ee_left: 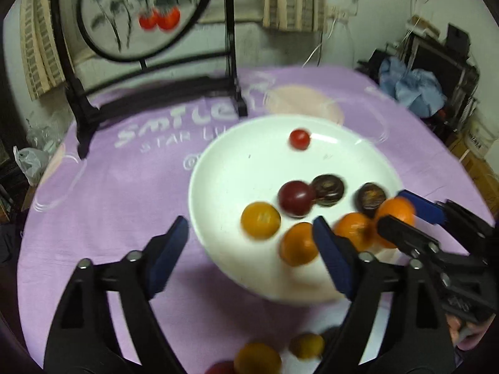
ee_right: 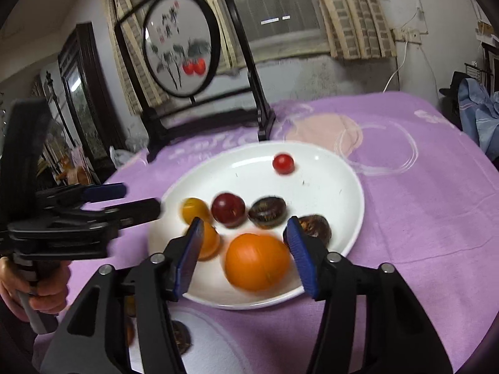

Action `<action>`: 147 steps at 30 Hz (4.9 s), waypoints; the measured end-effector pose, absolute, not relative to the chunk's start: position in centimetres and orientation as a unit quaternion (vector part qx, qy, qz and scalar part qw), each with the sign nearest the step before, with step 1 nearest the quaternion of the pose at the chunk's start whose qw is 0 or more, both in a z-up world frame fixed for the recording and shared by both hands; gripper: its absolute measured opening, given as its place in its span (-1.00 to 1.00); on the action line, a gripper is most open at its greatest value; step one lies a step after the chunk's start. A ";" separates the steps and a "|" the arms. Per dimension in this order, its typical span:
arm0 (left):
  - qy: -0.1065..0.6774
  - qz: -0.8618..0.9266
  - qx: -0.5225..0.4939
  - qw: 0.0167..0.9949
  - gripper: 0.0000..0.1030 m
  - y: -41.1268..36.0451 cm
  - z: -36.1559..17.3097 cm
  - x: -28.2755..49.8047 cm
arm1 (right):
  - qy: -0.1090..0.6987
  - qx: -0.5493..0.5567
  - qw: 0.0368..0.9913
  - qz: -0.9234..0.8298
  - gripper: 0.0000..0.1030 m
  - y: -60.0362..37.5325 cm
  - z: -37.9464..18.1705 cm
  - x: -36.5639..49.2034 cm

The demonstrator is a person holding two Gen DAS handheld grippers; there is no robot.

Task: Organize fruits
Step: 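Lower both held fruits onto the white plate and open both tools, then move both open tools back toward the remaining fruit, right toward a red tomato, then grasp the red tomato with the right tool while the left grasps a small yellow fruit, then carry both fruits onto the white plate and open both tools, then grasp a dark brown wrinkled fruit with the right tool while the left grasps a mandarin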

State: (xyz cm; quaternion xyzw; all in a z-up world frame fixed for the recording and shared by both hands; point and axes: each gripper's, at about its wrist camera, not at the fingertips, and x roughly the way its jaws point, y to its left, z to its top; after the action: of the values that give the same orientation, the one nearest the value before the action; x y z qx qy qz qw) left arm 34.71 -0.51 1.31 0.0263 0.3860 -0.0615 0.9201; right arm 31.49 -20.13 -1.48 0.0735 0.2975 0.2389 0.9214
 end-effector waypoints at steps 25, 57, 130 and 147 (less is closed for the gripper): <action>0.330 0.007 -0.153 0.932 0.96 14.9 1.0 20.8 | 0.347 -0.175 0.779 0.492 0.23 -3.7 -4.4 16.1; 0.348 0.006 -0.063 0.935 0.92 15.0 -1.1 17.5 | 0.367 -0.052 0.811 0.452 -0.43 -8.2 -1.7 20.0; 0.294 -0.023 0.024 0.955 0.93 4.8 2.5 23.8 | 0.332 -0.022 0.871 0.360 0.08 -15.8 -0.9 26.4; 0.337 -0.009 -0.057 0.940 0.93 7.9 -0.2 21.7 | 0.410 -0.074 0.833 0.363 0.07 -13.5 -5.3 25.7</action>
State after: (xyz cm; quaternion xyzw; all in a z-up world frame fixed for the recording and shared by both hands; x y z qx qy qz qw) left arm 21.72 7.87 -0.21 -0.0570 0.3372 -0.0087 0.9397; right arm 25.66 -13.48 -5.35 -0.0744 0.4098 0.3634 0.8334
